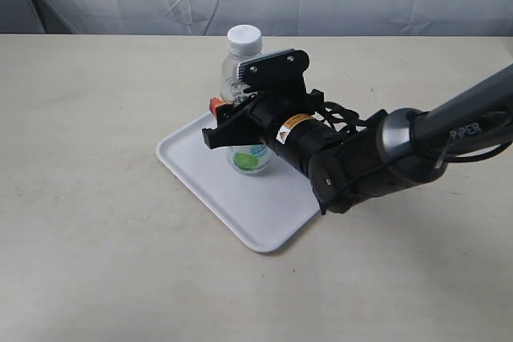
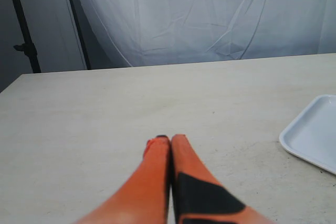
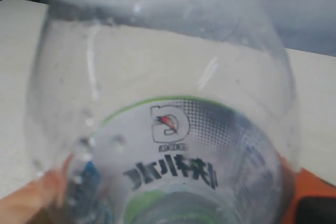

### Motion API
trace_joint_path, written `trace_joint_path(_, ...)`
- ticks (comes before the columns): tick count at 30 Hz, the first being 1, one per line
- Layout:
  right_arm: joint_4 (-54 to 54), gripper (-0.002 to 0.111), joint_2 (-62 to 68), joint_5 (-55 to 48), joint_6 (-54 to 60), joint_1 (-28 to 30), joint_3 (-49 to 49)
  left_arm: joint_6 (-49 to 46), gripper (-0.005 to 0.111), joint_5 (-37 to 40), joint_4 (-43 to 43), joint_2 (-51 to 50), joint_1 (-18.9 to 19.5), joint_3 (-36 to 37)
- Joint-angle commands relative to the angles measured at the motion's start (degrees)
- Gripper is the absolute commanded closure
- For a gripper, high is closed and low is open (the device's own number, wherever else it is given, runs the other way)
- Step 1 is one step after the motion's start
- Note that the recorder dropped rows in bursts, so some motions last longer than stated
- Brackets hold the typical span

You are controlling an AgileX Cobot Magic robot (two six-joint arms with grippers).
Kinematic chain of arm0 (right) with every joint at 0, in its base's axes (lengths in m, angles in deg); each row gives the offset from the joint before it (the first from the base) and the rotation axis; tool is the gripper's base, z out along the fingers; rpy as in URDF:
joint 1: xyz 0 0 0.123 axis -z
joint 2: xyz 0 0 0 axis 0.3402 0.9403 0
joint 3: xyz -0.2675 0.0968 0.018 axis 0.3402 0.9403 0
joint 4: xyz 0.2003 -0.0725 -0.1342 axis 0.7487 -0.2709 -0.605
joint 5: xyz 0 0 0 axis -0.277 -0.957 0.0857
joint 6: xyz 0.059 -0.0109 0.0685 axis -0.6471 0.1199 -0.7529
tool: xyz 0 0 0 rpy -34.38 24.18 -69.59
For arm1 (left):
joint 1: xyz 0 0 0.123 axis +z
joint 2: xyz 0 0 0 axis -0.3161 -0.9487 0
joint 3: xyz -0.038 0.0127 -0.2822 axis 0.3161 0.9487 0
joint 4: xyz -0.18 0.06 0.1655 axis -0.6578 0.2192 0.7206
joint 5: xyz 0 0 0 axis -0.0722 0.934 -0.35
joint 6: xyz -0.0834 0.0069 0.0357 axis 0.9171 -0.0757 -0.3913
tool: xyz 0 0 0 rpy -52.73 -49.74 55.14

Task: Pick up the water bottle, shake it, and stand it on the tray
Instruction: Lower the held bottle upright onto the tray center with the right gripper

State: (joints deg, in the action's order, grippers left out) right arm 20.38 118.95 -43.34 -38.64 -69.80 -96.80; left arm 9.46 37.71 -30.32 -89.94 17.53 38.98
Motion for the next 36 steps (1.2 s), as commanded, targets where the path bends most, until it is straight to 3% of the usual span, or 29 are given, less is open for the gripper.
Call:
trace_joint_path(1, -0.2, 0.037, -0.7, 0.0, 0.3, -0.1, -0.2, 0.1, 0.106, -0.5, 0.0, 0.2, -0.3, 0.2)
trace_joint_path(9, -0.1, 0.037, -5.4, -9.1, 2.7, -0.1, -0.8, 0.1, 0.106, -0.5, 0.0, 0.2, -0.3, 0.2)
trace_joint_path(36, 1.3, 0.037, -7.0, -10.6, 3.8, -0.1, -0.8, 0.1, 0.106, -0.5, 0.0, 0.2, -0.3, 0.2)
